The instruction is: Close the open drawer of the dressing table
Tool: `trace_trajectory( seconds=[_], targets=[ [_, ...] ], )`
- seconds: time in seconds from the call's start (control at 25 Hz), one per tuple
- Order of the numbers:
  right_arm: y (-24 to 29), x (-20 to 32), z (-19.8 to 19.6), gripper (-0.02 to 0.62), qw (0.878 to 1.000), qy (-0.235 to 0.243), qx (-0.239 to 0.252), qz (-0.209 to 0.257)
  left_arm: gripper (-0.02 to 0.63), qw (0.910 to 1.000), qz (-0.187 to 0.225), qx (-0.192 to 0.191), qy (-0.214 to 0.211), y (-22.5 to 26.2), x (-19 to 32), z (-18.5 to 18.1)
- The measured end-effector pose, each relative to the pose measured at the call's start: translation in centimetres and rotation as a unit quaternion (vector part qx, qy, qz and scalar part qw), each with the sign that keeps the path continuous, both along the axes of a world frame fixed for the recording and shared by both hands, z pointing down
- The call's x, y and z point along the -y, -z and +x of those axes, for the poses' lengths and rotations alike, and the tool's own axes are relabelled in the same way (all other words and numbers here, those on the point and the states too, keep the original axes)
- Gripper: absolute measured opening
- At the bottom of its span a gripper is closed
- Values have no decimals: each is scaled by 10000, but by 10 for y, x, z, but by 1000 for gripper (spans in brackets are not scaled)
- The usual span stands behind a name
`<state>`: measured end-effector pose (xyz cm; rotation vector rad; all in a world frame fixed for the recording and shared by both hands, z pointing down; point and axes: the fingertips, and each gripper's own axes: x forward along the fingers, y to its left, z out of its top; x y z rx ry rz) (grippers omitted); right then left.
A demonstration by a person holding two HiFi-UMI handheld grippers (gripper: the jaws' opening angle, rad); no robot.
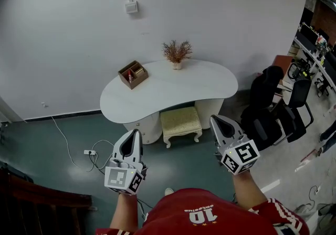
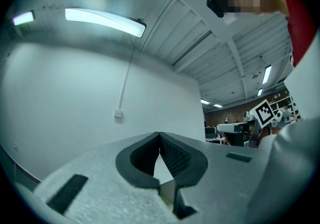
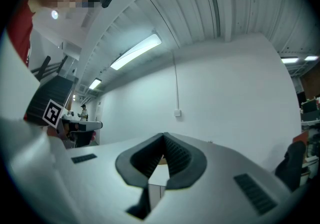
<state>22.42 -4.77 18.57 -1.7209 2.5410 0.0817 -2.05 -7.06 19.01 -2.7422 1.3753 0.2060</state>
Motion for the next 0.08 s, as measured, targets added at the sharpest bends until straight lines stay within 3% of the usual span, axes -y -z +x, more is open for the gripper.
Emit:
trace_trajectory(
  seconds=[0.08],
  targets=[
    [-1, -1, 0, -2, 10000, -11, -12, -1, -14, 10000, -7, -4, -13, -2, 0, 1]
  ],
)
